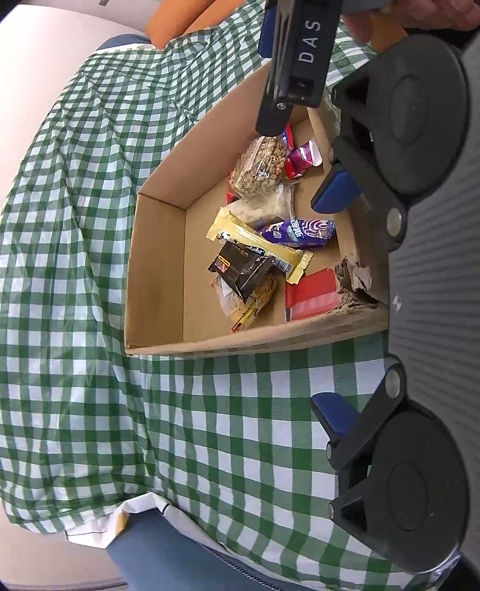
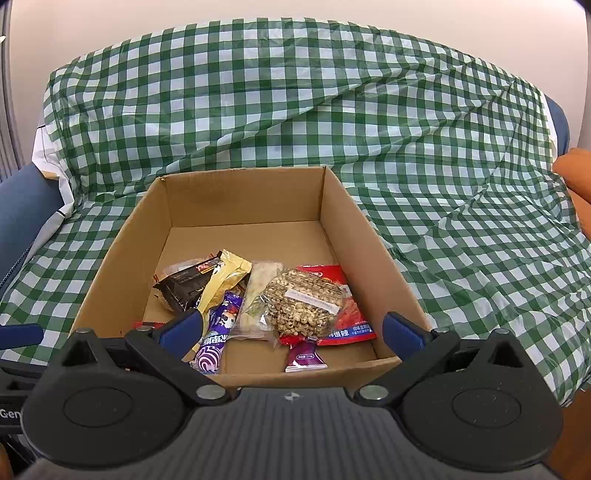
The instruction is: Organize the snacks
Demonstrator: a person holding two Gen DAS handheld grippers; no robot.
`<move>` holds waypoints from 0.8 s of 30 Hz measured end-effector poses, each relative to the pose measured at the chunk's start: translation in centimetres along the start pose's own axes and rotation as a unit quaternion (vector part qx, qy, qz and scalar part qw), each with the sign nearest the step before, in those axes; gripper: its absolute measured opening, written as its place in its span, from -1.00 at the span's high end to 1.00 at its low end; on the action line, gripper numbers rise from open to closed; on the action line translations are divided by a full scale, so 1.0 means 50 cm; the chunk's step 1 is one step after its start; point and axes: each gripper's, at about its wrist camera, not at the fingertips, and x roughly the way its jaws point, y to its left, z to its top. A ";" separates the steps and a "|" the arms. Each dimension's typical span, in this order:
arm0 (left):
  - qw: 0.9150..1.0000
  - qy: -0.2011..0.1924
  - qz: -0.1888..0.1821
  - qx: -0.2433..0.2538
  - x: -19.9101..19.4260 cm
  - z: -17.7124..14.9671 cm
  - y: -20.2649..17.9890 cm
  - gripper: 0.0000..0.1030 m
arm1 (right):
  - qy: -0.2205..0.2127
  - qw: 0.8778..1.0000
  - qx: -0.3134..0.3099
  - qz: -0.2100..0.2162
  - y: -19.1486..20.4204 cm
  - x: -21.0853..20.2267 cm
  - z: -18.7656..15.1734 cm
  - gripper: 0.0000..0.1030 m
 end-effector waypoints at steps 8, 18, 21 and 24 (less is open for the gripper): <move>1.000 0.001 -0.003 -0.001 0.000 0.004 -0.006 -1.00 | -0.001 1.000 -0.002 0.002 0.000 0.002 -0.001 -0.99; 1.000 -0.001 -0.002 0.000 0.000 0.003 -0.010 -1.00 | -0.001 1.000 -0.007 0.004 0.005 0.002 -0.003 -0.99; 1.000 -0.001 -0.003 -0.001 0.000 0.003 -0.010 -1.00 | -0.002 1.000 -0.006 0.004 0.006 0.001 -0.003 -0.99; 1.000 -0.002 -0.003 0.000 -0.001 0.003 -0.010 -1.00 | -0.002 1.000 -0.006 0.004 0.005 0.001 -0.002 -0.99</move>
